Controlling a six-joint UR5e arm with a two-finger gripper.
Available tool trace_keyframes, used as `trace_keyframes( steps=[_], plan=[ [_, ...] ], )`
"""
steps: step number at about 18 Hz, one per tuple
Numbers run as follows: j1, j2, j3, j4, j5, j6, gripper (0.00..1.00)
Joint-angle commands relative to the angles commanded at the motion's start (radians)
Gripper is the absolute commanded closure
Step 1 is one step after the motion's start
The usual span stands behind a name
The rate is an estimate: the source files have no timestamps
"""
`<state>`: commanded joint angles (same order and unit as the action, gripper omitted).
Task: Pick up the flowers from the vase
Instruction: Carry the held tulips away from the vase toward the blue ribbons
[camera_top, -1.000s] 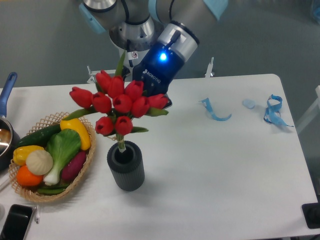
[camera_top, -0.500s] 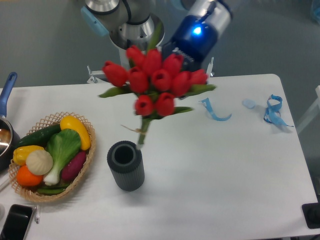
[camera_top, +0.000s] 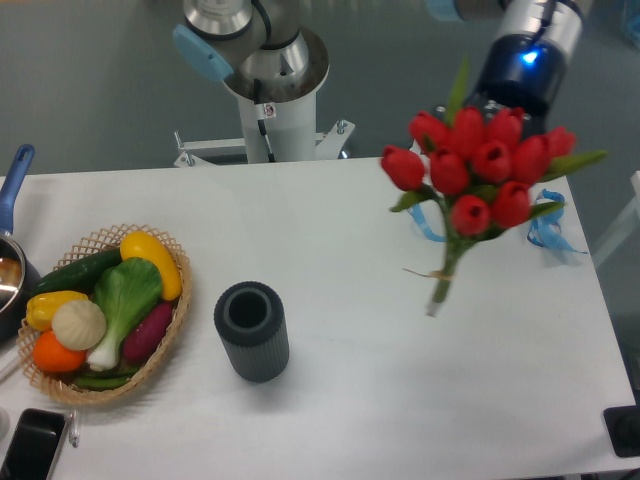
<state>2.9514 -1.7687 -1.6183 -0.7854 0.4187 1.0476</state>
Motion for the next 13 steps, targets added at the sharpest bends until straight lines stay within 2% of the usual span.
trace_keyframes(
  steps=[2, 13],
  plan=[
    [0.006, 0.000, -0.005, -0.002, 0.040, 0.005, 0.67],
    [-0.002, 0.005, -0.015, -0.002, 0.066, 0.002, 0.67]
  ],
)
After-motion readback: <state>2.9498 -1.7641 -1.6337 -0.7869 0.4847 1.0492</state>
